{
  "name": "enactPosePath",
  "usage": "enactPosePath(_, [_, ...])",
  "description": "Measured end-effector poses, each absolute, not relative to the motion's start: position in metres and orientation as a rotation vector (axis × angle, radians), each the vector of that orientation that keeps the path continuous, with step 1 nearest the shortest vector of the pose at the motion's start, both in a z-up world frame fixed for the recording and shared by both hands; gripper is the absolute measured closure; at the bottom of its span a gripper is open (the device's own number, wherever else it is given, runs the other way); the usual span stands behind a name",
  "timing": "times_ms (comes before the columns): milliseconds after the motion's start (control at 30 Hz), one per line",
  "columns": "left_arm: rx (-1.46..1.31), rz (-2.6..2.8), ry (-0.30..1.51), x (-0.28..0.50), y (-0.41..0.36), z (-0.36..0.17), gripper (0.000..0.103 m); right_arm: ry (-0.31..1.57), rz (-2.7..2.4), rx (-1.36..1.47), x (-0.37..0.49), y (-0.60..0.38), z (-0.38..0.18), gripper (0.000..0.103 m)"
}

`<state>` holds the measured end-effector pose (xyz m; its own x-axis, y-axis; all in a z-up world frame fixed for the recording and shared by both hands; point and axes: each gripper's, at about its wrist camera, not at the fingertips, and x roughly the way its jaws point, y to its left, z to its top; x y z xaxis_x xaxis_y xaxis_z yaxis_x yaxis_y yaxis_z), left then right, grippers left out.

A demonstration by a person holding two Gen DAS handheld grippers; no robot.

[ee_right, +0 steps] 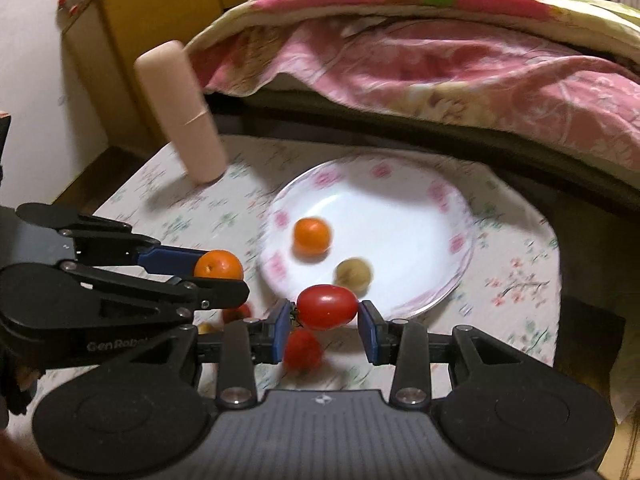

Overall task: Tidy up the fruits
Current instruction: 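Carry the cherry tomato and mandarin in both tools over the white plate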

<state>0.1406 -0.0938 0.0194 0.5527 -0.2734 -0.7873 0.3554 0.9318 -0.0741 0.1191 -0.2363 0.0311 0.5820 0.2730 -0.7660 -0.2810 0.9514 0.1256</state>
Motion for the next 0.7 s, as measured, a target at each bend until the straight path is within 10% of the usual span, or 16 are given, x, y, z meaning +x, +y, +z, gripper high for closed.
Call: enactPosePath(700, [0.058, -0.345, 0.904, 0.198, -0.108, 0.005, 0.065, 0.879, 0.231, 0.067, 0.183, -0.261, 0.012, 0.065])
